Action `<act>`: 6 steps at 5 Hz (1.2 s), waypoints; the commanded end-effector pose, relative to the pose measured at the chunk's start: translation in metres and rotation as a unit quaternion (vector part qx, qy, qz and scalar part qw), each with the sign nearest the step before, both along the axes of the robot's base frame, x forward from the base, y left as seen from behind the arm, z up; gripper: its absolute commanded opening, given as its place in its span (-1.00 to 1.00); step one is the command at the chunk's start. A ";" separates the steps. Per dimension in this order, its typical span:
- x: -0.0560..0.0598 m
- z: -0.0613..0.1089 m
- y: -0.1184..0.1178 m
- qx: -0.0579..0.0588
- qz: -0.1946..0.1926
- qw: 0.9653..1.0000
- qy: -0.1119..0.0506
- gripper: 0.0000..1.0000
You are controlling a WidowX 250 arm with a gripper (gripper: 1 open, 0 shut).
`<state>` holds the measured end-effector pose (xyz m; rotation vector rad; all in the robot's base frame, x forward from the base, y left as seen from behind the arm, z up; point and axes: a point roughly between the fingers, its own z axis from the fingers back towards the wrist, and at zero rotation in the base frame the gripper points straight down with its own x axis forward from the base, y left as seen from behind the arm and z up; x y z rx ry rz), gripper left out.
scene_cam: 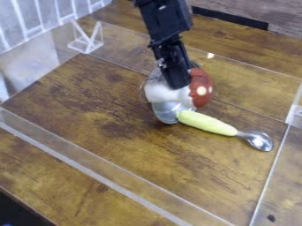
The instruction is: Put the mushroom in the silver pot
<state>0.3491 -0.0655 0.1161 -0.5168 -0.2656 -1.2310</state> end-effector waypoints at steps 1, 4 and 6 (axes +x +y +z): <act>0.005 0.016 0.001 -0.004 -0.013 1.000 -0.014 -1.00; -0.004 0.022 -0.004 -0.011 -0.008 1.000 0.000 -1.00; 0.008 0.046 0.006 -0.019 -0.017 1.000 0.010 -1.00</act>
